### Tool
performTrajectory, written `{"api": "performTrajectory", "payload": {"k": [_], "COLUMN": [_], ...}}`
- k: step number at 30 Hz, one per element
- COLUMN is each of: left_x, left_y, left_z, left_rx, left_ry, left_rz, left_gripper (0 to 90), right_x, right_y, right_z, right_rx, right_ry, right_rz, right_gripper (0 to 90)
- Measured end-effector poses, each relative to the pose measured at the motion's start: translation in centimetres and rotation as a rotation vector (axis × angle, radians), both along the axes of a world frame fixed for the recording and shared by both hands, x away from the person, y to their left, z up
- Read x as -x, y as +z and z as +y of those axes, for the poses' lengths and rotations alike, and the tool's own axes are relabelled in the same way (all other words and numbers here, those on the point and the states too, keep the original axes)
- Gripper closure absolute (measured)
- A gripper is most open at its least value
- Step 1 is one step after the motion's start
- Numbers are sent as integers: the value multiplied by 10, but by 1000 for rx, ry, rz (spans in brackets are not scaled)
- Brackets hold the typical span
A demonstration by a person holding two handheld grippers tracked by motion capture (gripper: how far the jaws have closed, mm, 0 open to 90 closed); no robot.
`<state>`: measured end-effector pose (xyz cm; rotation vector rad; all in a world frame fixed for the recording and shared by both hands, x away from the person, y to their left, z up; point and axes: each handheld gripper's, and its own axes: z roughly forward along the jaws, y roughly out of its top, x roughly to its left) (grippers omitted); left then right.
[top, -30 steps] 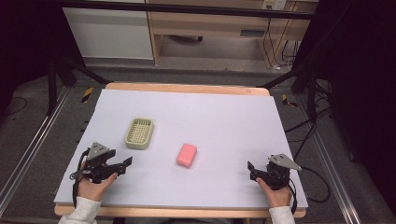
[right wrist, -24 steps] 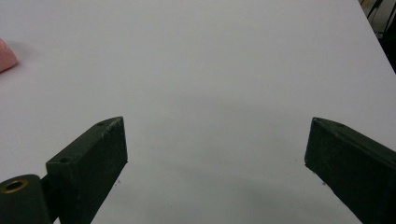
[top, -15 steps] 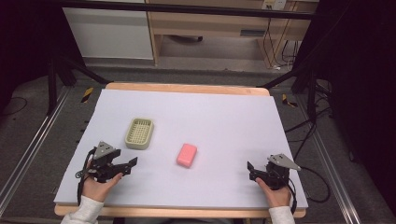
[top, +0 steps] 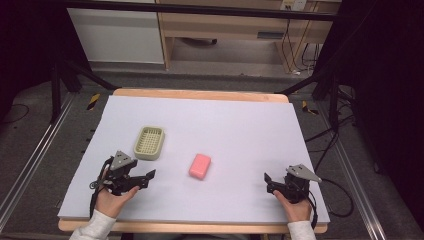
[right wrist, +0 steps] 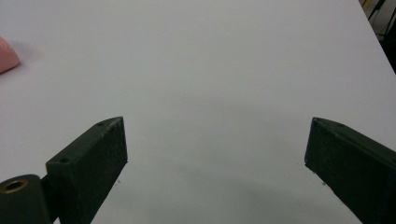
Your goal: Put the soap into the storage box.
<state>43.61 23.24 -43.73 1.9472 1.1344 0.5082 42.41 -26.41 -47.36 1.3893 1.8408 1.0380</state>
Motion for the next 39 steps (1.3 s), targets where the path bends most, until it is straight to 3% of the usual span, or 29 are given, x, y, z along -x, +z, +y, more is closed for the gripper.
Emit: {"api": "performTrajectory", "payload": {"k": [18,39], "left_x": [-11,-25], "left_y": [18,24], "left_z": [-22,-66], "left_rx": [-5,-24], "left_ry": [-36,-105], "left_rz": [-29,-4], "left_gripper": [221,215], "right_x": [0,0], "right_y": [1,1], "right_z": [1,1], "right_rx": [-7,-7], "right_ry": [2,5], "right_rz": [-5,-5], "right_gripper": [61,61]}}
